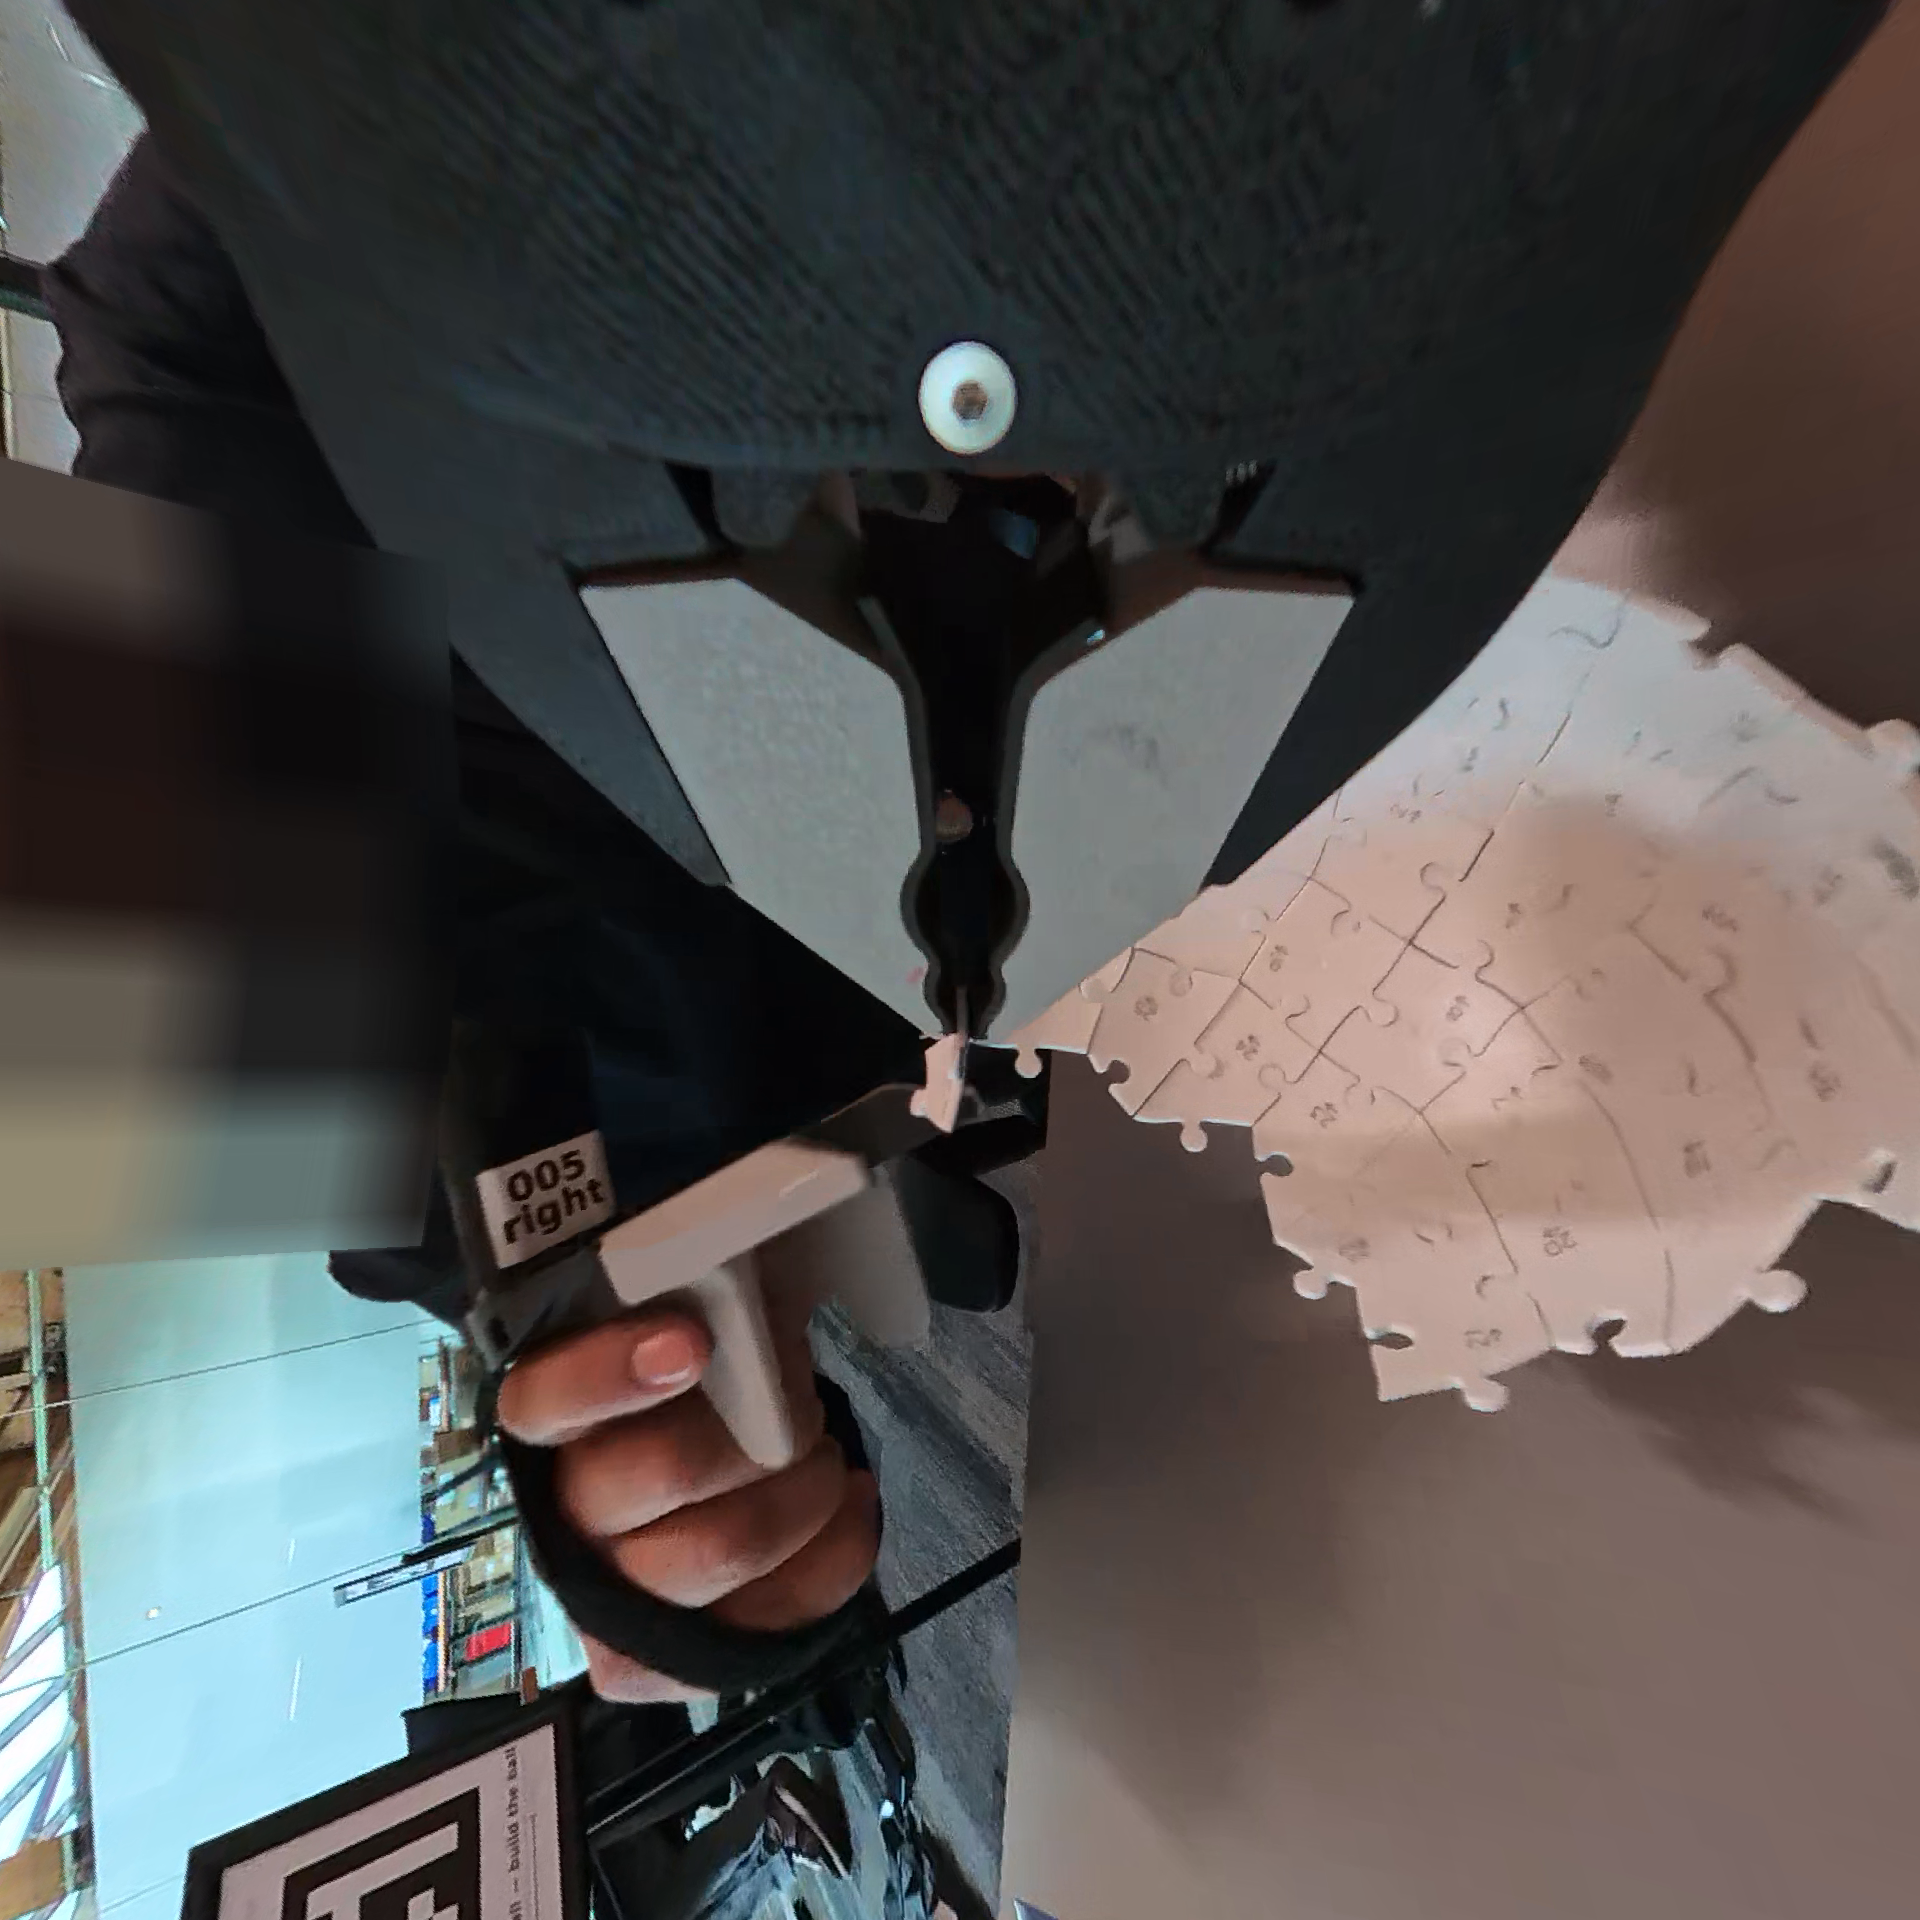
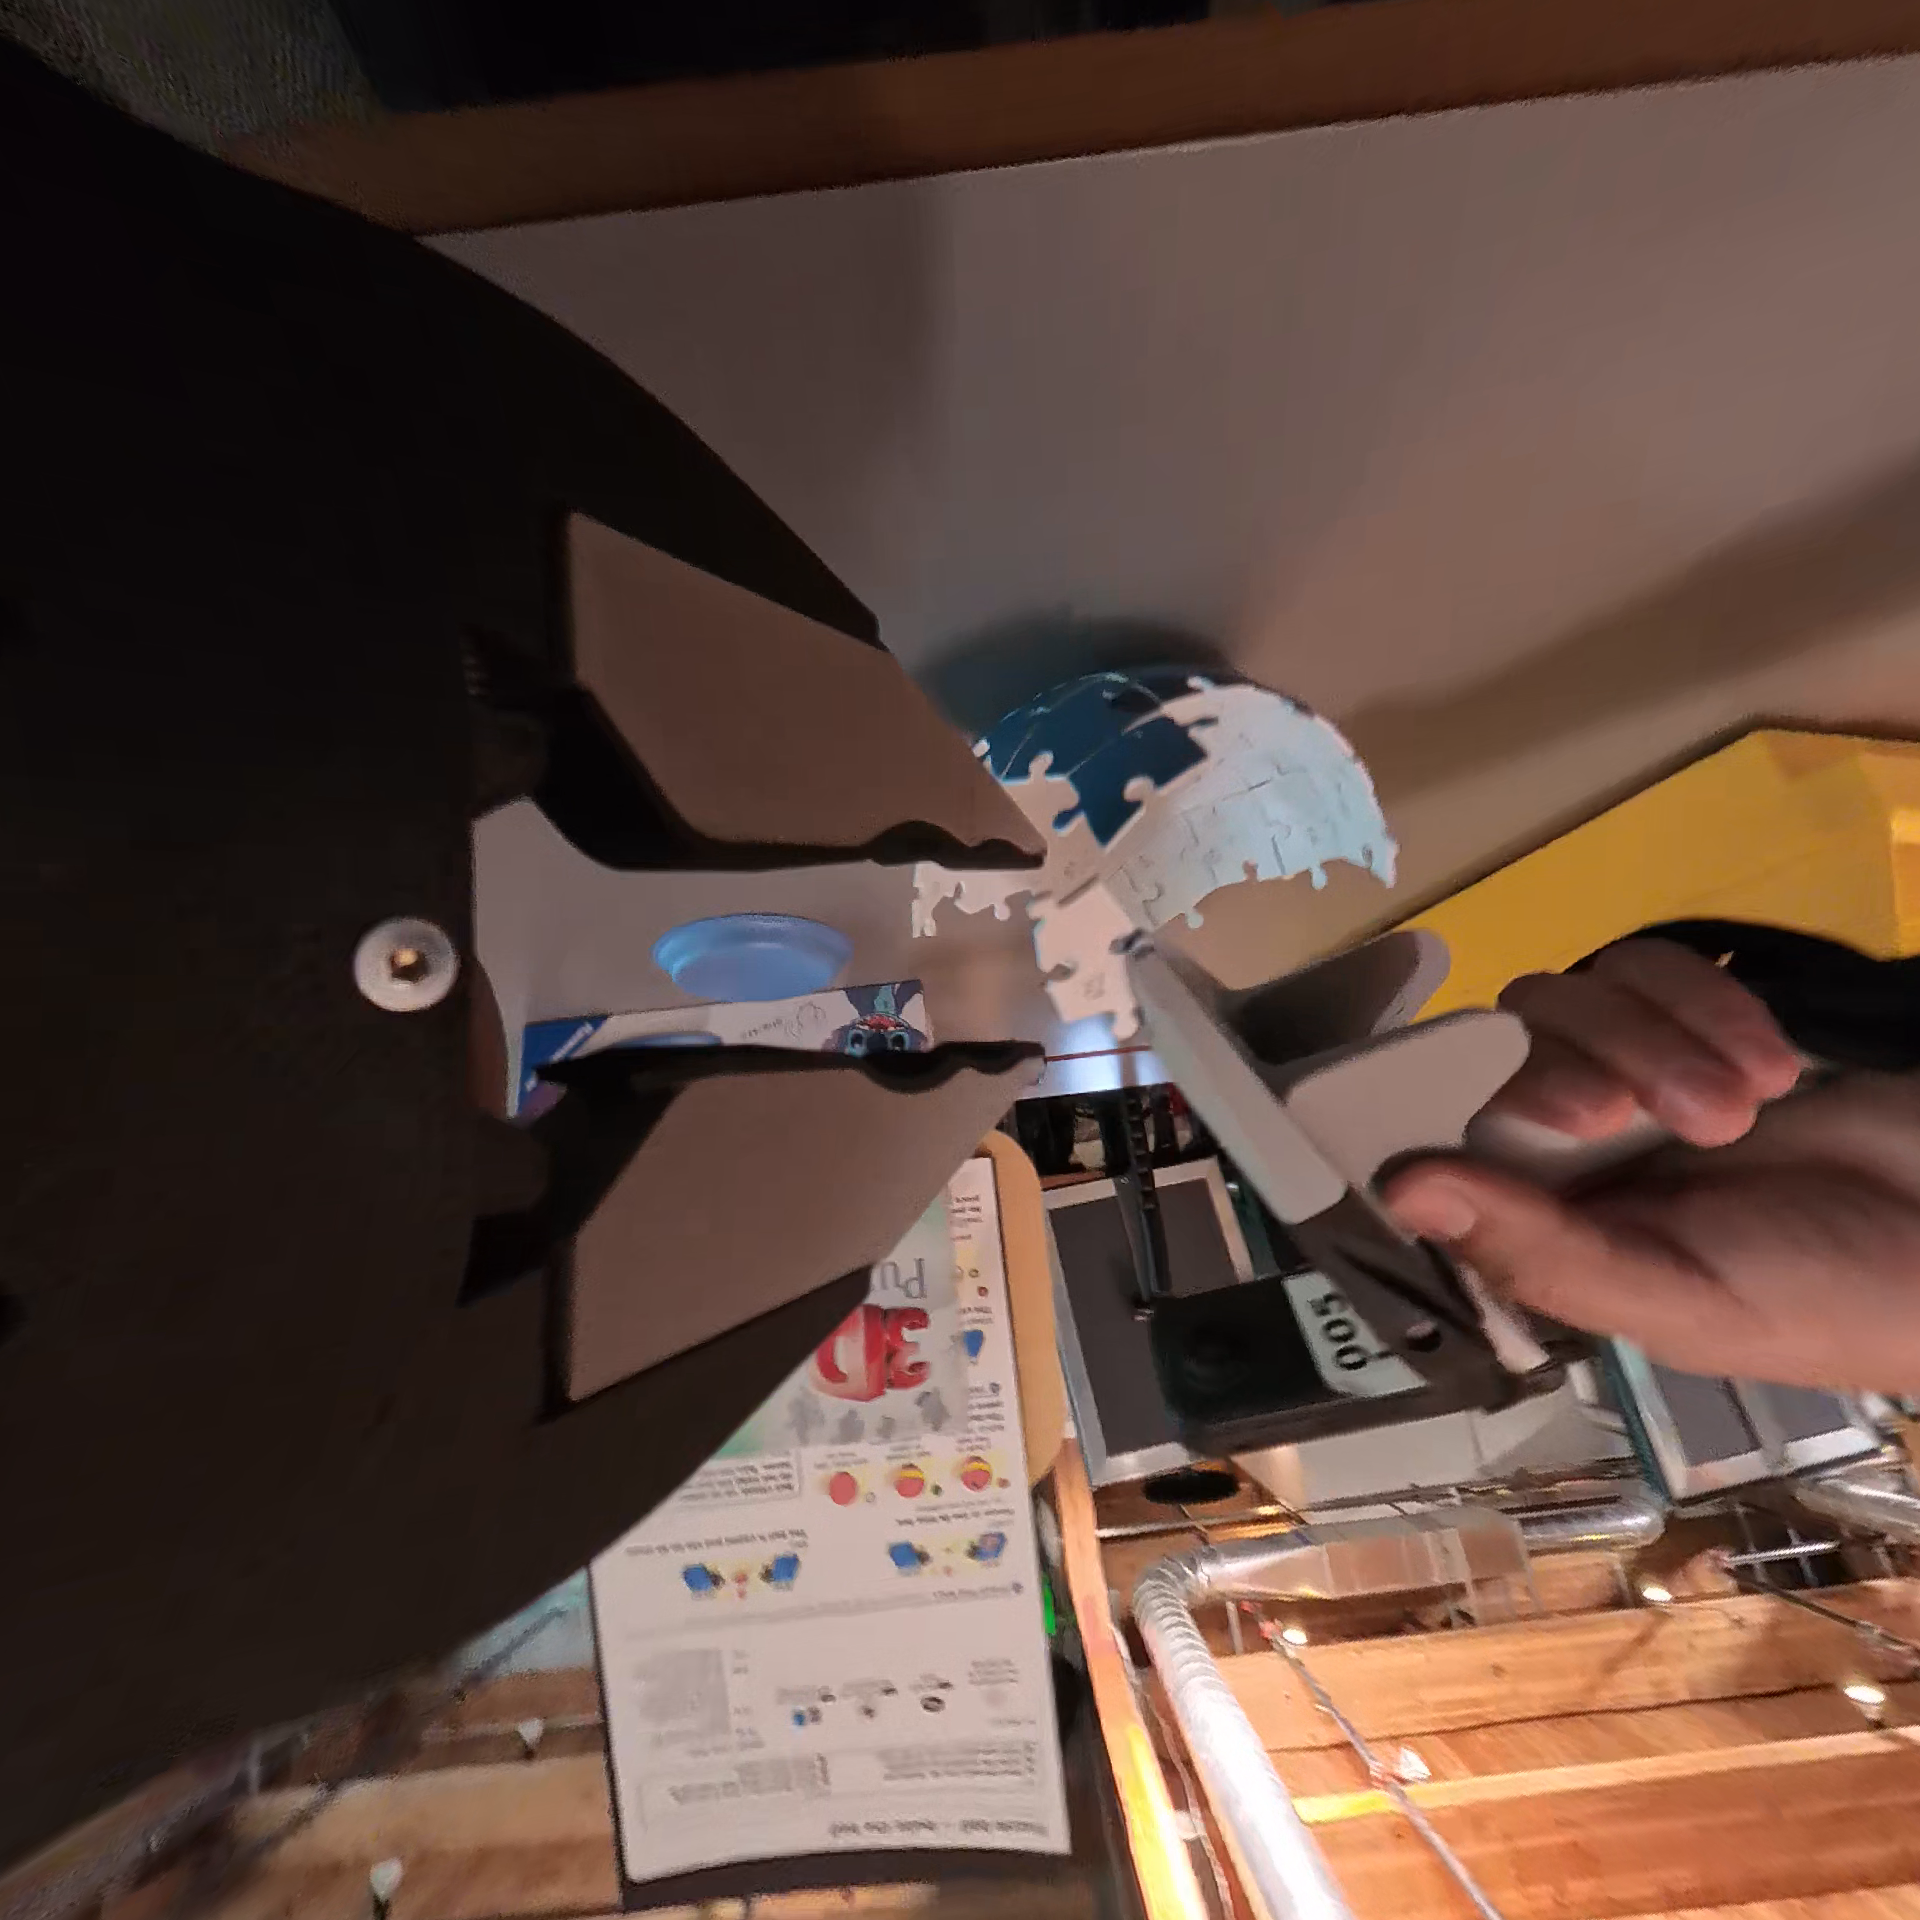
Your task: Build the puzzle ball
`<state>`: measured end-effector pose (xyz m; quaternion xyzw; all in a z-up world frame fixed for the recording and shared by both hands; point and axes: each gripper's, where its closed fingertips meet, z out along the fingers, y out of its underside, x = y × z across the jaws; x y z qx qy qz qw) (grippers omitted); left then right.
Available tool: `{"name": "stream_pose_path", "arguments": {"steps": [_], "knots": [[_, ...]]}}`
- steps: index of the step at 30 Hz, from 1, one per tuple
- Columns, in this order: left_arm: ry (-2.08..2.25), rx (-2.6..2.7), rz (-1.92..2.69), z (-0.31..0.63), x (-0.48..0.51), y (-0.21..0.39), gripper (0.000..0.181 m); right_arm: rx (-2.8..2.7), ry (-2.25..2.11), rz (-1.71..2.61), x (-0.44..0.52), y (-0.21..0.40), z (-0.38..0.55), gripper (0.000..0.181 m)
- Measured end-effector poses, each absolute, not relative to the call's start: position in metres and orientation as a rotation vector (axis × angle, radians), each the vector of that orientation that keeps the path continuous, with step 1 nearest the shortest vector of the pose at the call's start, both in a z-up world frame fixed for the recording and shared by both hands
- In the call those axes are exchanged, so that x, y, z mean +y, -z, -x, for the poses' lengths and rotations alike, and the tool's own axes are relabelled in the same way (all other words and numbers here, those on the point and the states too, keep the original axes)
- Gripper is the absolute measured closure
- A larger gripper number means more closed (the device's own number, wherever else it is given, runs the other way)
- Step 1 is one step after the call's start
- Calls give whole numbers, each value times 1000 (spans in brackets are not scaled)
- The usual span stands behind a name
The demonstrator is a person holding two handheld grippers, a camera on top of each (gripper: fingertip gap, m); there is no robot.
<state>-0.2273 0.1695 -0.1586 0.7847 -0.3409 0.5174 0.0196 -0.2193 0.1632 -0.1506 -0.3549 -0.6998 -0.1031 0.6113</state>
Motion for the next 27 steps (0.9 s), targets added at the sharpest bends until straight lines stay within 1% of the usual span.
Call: {"name": "stream_pose_path", "arguments": {"steps": [3, 5, 8, 9, 10, 12, 16, 17, 19, 21, 24, 26, 27], "knots": [[-1591, -1066, -2423, 224, 168, 161, 181, -1657, 331, 744, 161, 156, 224, 159], [-1593, -1058, -2414, 223, 167, 162, 181, -1673, 371, 711, 162, 158, 225, 172], [-1614, -1035, -2409, 222, 168, 163, 180, -1689, 370, 710, 159, 159, 226, 177], [-1631, -1022, -2409, 221, 169, 162, 176, -1686, 357, 716, 158, 158, 226, 181], [-1652, -1024, -2396, 222, 169, 159, 173, -1676, 349, 717, 157, 157, 226, 181], [-1705, -1050, -2399, 227, 170, 148, 158, -1672, 323, 742, 155, 157, 223, 181], [-1727, -1408, -2526, 249, 170, 111, 156, -1634, 254, 839, 160, 157, 215, 181], [-1653, -1543, -2583, 257, 169, 109, 156, -1619, 240, 866, 162, 155, 212, 181], [-1268, -1881, -2729, 281, 174, 123, 152, -1587, 198, 925, 165, 152, 209, 181], [-925, -2146, -2757, 298, 173, 141, 150, -1552, 145, 984, 167, 147, 206, 181], [-774, -2360, -2606, 302, 150, 169, 149, -1508, 43, 1060, 168, 143, 203, 181], [-558, -2457, -2589, 309, 155, 186, 135, -1490, -9, 1095, 169, 141, 202, 181], [-437, -2538, -2580, 310, 160, 190, 134, -1487, -27, 1110, 170, 142, 202, 181]]}}
